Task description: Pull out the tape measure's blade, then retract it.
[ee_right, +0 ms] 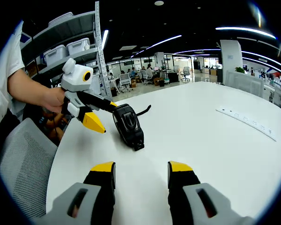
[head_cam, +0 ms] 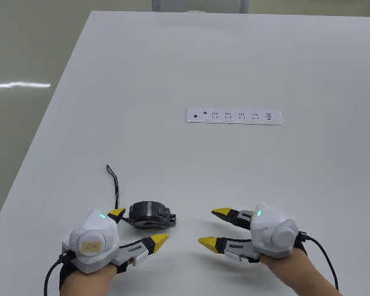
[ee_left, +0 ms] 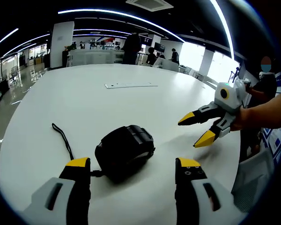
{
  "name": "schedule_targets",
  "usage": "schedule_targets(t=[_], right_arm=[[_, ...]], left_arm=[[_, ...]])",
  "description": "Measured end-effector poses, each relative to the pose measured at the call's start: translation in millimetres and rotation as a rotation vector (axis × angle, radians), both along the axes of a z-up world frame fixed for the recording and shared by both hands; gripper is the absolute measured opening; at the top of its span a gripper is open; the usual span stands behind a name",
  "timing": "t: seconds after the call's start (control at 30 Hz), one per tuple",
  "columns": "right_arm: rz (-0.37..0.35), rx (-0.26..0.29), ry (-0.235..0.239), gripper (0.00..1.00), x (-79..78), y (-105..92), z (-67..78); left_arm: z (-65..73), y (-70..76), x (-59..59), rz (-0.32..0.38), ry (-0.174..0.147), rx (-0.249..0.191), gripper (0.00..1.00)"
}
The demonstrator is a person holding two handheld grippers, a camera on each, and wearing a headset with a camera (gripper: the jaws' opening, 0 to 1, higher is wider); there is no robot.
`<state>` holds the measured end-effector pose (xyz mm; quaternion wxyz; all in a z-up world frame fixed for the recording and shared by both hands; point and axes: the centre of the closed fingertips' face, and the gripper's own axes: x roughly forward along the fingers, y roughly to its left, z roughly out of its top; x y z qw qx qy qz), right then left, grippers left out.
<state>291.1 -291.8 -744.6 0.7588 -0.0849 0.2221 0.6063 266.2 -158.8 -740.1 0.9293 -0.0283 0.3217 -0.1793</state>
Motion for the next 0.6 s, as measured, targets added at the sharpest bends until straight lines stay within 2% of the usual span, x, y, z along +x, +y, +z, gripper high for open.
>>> schedule_targets(t=[0.27, 0.6], right_arm=[[-0.032, -0.004, -0.003, 0.46, -7.8, -15.2, 3.7], [-0.054, -0.022, -0.016, 0.47, -14.6, -29.2, 8.2]], left_arm=[[-1.0, 2.9, -14.0, -0.011, 0.002, -0.007, 0.74], [5.0, 2.2, -22.1, -0.052, -0.011, 0.000, 0.74]])
